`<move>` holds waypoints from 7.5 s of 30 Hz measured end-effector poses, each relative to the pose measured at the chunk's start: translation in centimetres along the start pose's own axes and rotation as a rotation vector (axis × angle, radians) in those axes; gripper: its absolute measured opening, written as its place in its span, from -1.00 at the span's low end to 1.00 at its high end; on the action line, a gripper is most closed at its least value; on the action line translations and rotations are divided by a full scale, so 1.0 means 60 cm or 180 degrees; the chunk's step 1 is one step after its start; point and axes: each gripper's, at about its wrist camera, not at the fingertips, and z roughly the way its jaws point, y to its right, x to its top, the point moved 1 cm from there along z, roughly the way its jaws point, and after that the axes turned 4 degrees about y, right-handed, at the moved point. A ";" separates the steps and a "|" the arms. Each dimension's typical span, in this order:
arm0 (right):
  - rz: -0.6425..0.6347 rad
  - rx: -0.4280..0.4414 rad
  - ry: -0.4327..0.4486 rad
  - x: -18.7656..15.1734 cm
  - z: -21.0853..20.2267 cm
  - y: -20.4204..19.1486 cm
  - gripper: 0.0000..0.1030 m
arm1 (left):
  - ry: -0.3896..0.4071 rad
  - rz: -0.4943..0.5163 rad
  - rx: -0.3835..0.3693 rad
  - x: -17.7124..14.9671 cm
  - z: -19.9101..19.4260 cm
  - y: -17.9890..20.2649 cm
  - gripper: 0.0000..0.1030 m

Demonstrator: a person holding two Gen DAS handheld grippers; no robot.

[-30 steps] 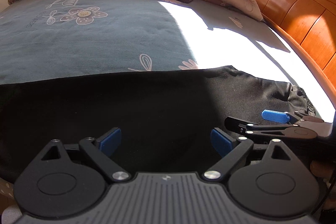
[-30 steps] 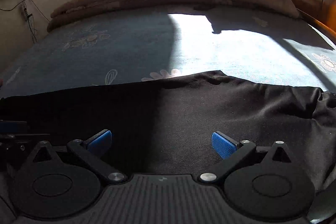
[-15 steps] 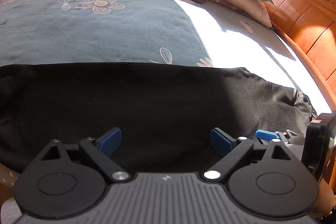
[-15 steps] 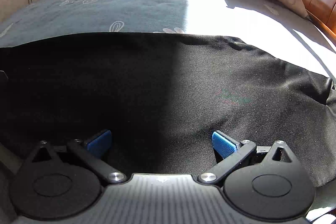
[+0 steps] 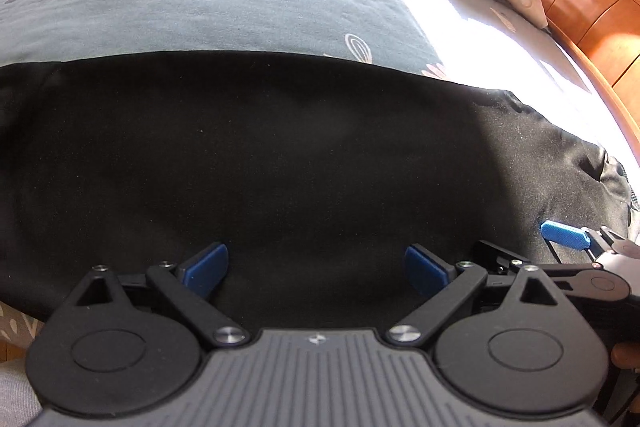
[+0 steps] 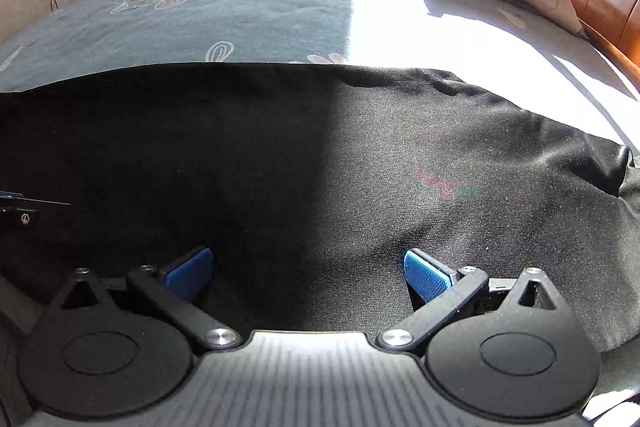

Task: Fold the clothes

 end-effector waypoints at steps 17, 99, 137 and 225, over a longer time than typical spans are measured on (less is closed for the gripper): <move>0.0021 -0.0013 0.0095 -0.006 -0.003 -0.002 1.00 | 0.0044 -0.0147 0.0276 -0.008 -0.032 -0.073 0.89; -0.0188 0.0550 0.0641 -0.013 -0.110 -0.011 1.00 | -0.0196 -0.0512 -0.0129 0.106 -0.086 -0.323 0.91; 0.0105 0.0525 0.0560 -0.082 -0.087 0.007 1.00 | -0.0055 0.0064 -0.0468 0.002 -0.044 -0.127 0.99; 0.0123 -0.0102 0.0659 -0.099 -0.067 0.075 1.00 | 0.1383 -0.1942 -0.0600 0.011 -0.209 -0.423 0.99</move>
